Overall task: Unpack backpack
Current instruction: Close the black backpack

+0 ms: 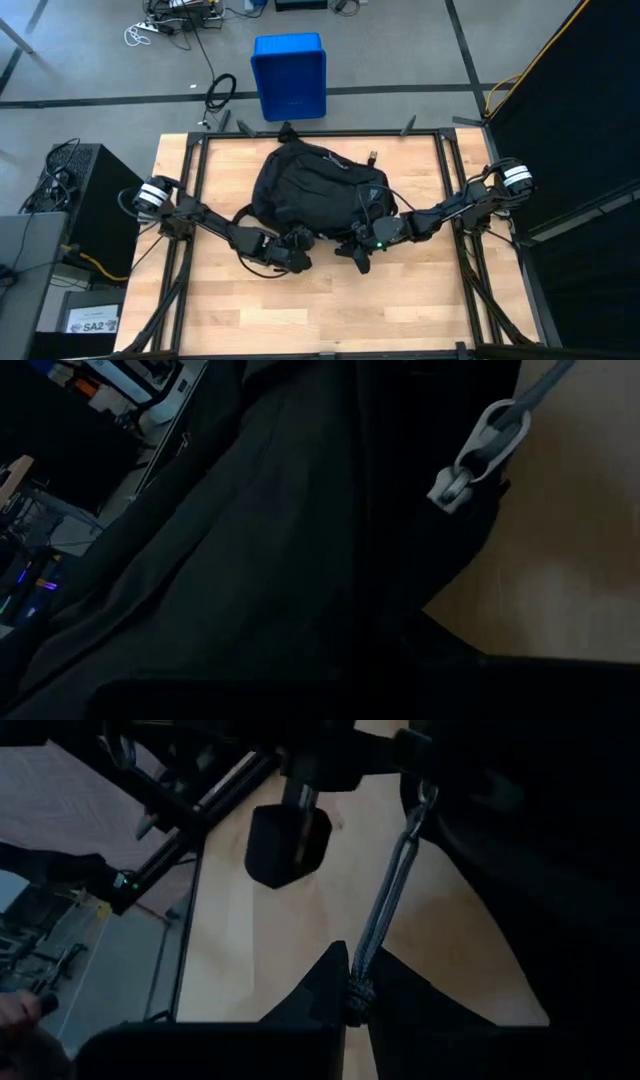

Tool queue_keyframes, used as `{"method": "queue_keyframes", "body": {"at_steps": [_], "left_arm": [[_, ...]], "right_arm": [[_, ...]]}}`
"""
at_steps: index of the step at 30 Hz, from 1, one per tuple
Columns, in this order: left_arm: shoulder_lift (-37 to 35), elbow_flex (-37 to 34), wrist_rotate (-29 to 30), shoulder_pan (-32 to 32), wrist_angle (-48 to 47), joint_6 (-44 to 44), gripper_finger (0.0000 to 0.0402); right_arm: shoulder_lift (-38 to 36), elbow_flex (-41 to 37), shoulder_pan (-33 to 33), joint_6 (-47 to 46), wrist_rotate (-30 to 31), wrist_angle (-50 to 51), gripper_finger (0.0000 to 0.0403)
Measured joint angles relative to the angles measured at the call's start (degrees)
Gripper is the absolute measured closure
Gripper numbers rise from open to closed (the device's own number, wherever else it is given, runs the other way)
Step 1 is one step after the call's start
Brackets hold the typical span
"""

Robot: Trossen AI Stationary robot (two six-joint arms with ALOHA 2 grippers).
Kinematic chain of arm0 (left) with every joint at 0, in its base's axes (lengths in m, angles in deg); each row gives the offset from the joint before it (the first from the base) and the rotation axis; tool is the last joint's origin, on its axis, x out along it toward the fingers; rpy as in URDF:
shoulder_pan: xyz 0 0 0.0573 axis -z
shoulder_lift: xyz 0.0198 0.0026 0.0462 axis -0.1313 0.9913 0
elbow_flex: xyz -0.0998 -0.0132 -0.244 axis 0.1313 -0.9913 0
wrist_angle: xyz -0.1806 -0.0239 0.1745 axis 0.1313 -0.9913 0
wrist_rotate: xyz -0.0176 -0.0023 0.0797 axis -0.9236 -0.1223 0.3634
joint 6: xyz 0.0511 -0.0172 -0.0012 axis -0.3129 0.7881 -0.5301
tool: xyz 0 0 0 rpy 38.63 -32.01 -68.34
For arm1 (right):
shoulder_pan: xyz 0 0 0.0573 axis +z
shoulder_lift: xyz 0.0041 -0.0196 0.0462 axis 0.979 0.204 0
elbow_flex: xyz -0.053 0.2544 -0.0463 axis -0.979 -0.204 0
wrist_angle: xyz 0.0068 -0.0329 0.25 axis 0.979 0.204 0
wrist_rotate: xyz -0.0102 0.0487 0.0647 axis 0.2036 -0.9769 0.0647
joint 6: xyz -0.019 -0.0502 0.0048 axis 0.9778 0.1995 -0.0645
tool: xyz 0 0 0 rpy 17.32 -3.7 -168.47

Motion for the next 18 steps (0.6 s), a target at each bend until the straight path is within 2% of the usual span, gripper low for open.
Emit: {"method": "queue_keyframes", "body": {"at_steps": [5,9,13,18], "left_arm": [[-1.27,0.11,0.10,1.05,-2.77,1.73,0.0401],[-2.11,0.15,-1.29,1.70,-2.29,1.04,0.0401],[-2.24,0.15,-2.01,1.66,-0.96,0.93,0.0401],[-2.24,0.15,-2.68,1.57,-0.13,0.35,0.0401]], "right_arm": [[-3.54,-0.04,1.96,0.18,3.72,2.15,0.0402],[-7.98,0.24,4.43,3.30,11.01,4.17,0.0403],[-10.68,1.58,6.77,4.65,17.48,14.71,0.0403],[-11.24,1.77,8.70,3.71,19.99,19.72,0.0403]]}}
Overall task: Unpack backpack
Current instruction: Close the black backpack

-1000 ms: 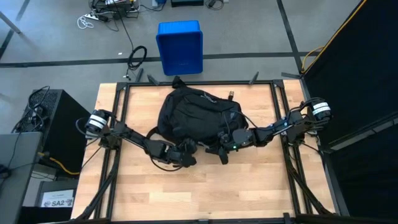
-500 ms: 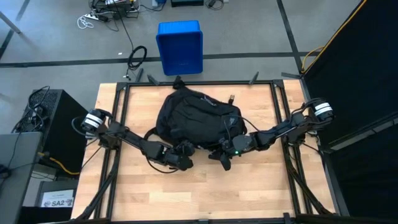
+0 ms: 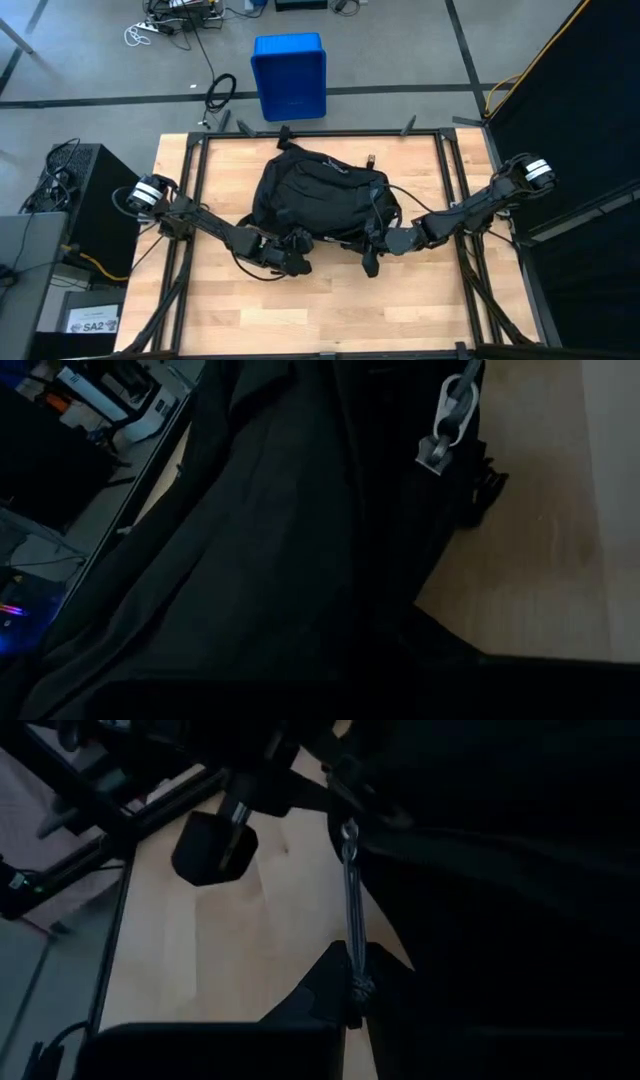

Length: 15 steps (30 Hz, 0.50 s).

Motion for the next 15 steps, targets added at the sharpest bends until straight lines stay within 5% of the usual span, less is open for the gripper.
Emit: {"method": "queue_keyframes", "body": {"at_steps": [15], "left_arm": [[-0.24,0.24,-4.88,1.36,4.12,1.57,0.0401]], "right_arm": [[-11.85,-0.24,2.02,4.61,10.37,10.40,0.0403]]}}
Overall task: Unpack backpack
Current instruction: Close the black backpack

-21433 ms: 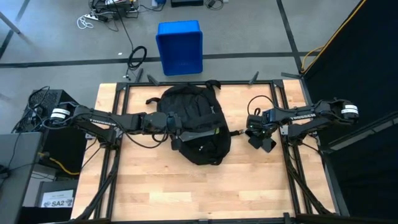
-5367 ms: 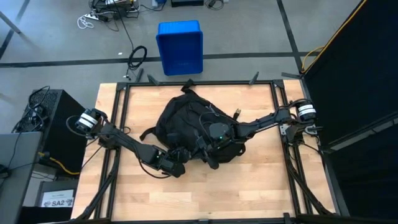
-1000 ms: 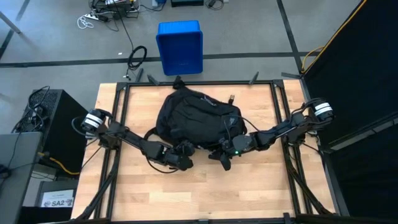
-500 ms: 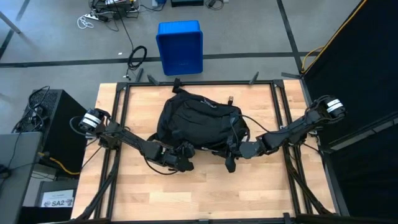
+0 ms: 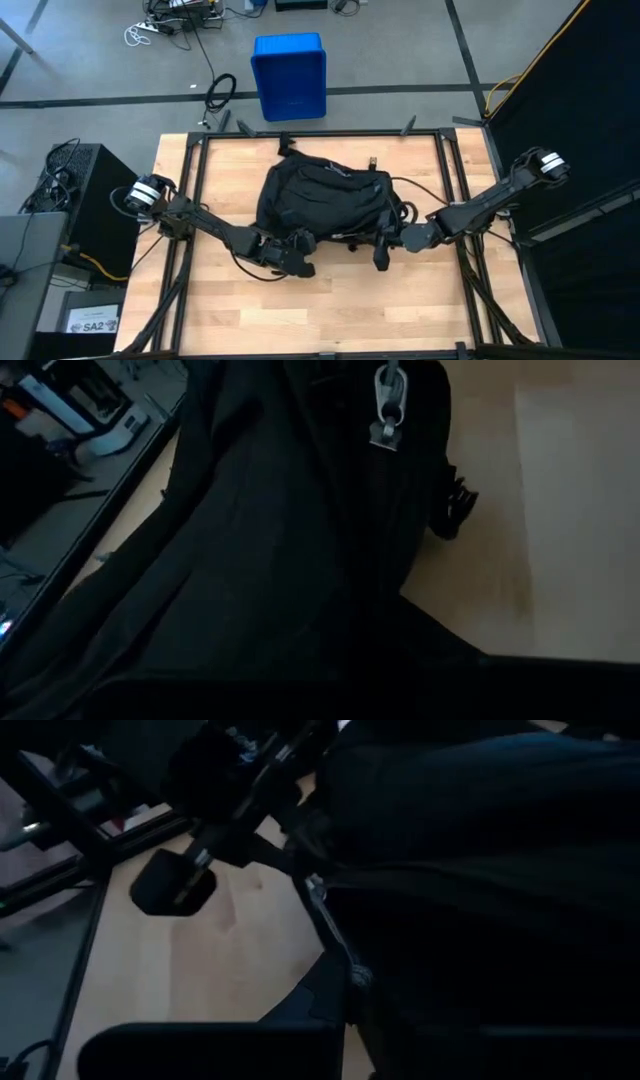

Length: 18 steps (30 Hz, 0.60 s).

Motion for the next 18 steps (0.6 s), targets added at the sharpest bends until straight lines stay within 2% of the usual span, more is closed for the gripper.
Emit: {"method": "queue_keyframes", "body": {"at_steps": [5,7,11,14,18], "left_arm": [[0.02,0.06,-0.32,0.37,0.69,1.37,0.0401],[0.06,0.06,-0.58,0.39,0.43,0.99,0.0401],[0.41,-0.95,-1.92,0.39,5.42,-6.70,0.0391],[0.23,-0.78,-2.45,0.57,7.40,-12.59,0.0361],[-0.04,1.79,-1.27,0.74,4.78,-13.00,0.0303]], "right_arm": [[-2.32,0.00,0.57,0.86,2.31,2.18,0.0403],[-2.28,0.00,0.25,1.31,1.30,1.16,0.0403],[1.17,0.00,-0.56,2.70,-0.97,-3.95,0.0403],[2.95,0.00,-0.66,2.27,-1.46,-4.12,0.0403],[3.64,0.00,-0.79,1.93,-2.00,-4.85,0.0403]]}}
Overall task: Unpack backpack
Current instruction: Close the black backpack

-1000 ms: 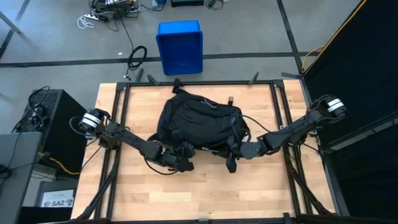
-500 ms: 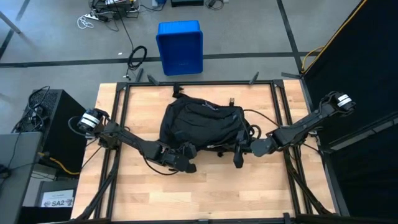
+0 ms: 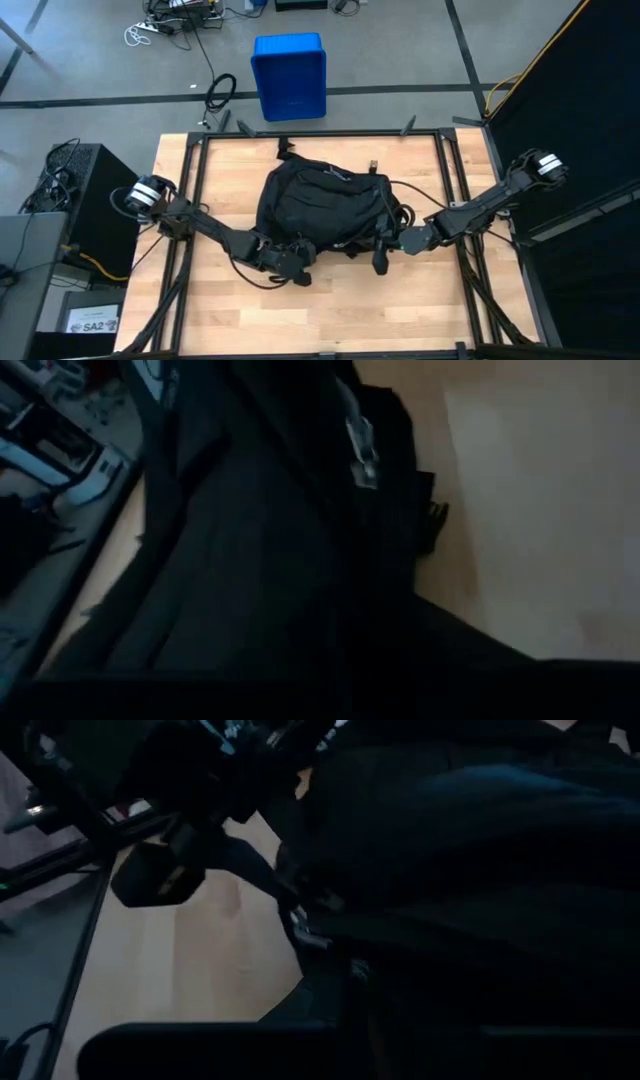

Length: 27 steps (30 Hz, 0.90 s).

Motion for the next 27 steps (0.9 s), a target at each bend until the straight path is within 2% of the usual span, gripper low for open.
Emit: {"method": "queue_keyframes", "body": {"at_steps": [6,12,18,24,27], "left_arm": [[-0.04,5.64,7.81,1.75,-7.02,0.39,0.0219],[0.09,8.96,7.16,4.11,-6.65,0.66,0.0174],[5.66,9.03,8.33,6.38,-2.53,0.47,0.0171],[12.80,9.03,23.10,6.77,2.07,-1.24,0.0184],[14.74,9.03,25.77,6.09,3.09,-1.28,0.0191]], "right_arm": [[0.10,0.00,-0.02,0.85,-0.76,-0.99,0.0403],[0.21,0.04,-0.08,1.93,-1.52,-2.68,0.0403],[0.23,0.04,-0.15,2.37,-2.17,-3.47,0.0403],[0.23,0.06,-0.15,2.37,-2.90,-3.86,0.0403],[0.27,0.07,-0.11,2.36,-3.49,-4.13,0.0403]]}}
